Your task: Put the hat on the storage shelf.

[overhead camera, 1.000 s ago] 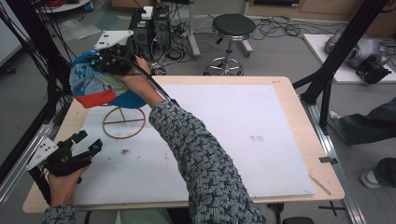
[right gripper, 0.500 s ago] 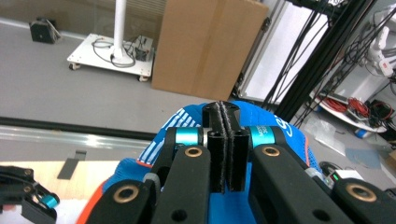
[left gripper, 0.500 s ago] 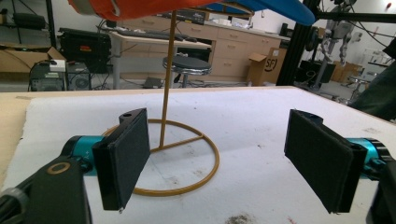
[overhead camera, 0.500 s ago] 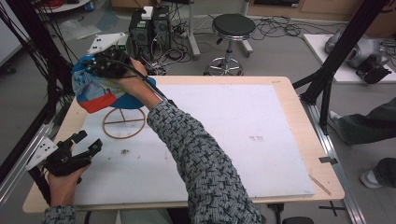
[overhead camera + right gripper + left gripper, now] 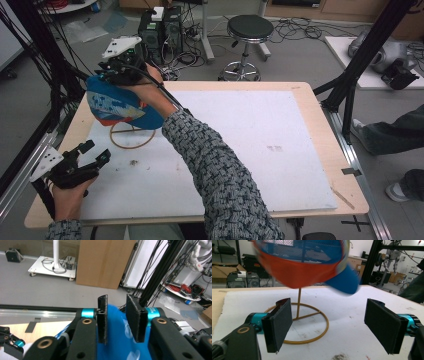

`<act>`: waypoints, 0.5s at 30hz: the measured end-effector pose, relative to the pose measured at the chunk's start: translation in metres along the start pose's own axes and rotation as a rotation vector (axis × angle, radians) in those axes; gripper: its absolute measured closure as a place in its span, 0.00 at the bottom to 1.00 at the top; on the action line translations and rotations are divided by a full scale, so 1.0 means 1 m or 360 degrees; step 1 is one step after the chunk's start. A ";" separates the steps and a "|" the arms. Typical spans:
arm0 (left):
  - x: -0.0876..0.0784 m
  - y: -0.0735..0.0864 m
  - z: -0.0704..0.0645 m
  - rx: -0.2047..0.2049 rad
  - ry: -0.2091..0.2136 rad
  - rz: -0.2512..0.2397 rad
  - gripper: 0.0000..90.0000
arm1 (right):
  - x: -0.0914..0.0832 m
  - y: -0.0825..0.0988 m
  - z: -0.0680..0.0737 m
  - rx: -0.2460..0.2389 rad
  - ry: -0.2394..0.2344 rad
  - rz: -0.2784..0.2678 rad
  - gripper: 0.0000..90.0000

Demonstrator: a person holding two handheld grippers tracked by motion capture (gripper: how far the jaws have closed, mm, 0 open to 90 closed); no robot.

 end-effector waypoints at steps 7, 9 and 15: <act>0.000 0.000 0.000 -0.0003 -0.0003 0.0000 0.25 | -0.013 0.006 -0.007 0.0051 0.0045 -0.0027 0.70; 0.000 0.000 0.000 -0.0001 -0.0002 -0.0001 0.25 | -0.017 0.008 -0.009 0.0064 0.0062 -0.0039 0.65; 0.002 0.000 -0.002 0.0006 -0.0002 0.0006 0.25 | -0.040 0.022 -0.022 0.0140 0.0108 -0.0074 0.53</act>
Point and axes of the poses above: each handheld gripper's, and its own axes: x roughly forward along the jaws, y roughly out of its underside, z roughly to its left, the point moved 3 cm from there along x, roughly forward along the jaws, and after that the axes turned 13 degrees about z, right-handed, at the moved point
